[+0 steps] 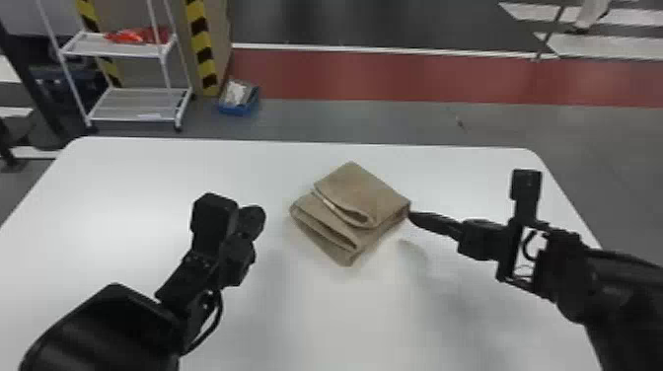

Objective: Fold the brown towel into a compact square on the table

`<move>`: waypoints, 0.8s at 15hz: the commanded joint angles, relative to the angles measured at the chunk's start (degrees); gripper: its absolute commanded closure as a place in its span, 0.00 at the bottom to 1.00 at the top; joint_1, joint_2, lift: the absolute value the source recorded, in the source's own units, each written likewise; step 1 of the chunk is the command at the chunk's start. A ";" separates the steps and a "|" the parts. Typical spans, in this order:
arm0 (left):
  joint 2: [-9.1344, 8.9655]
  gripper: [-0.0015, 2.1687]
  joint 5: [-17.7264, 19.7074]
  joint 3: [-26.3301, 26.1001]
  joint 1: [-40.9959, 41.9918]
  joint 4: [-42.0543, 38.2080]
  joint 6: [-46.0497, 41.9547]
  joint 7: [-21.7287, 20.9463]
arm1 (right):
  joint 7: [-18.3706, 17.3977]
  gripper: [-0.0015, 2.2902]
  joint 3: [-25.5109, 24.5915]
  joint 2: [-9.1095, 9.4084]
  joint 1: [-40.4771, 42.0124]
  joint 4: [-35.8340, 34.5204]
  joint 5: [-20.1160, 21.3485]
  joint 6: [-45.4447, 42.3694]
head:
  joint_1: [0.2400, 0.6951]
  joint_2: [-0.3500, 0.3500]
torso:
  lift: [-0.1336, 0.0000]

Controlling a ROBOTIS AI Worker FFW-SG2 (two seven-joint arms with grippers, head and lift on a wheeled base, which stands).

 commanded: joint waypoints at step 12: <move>-1.58 0.79 5.49 -2.01 -14.92 30.72 -22.37 -23.51 | 17.16 0.47 -28.68 0.70 29.82 -24.55 -13.89 -10.18 | 1.00 0.09 | 0.07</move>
